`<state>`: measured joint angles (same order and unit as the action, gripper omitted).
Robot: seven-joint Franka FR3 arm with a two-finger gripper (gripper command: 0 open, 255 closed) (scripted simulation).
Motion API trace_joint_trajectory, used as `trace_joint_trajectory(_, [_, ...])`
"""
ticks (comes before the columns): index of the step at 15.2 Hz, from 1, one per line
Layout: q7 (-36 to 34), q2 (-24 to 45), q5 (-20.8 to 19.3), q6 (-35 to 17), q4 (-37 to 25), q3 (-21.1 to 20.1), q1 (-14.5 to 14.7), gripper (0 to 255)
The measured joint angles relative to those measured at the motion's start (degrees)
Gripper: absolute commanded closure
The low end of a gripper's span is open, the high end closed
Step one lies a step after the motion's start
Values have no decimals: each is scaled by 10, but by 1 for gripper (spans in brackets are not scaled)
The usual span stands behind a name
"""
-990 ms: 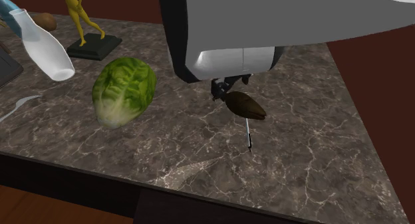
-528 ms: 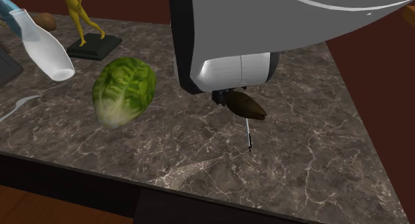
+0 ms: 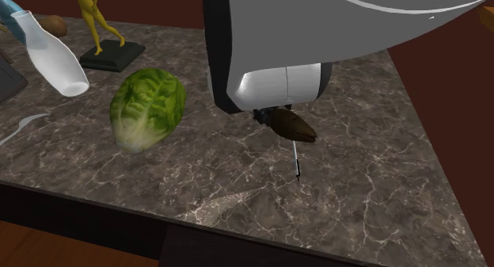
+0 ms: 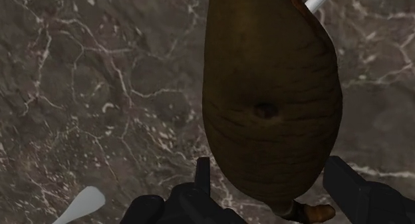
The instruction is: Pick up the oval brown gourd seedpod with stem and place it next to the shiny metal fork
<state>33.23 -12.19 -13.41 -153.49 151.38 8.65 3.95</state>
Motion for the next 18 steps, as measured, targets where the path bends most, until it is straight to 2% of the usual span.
trace_joint_trajectory(9, [0,0,0,0,0,0,0,255])
trace_joint_trajectory(18, [11,-50,11,74,-24,-2,5,255])
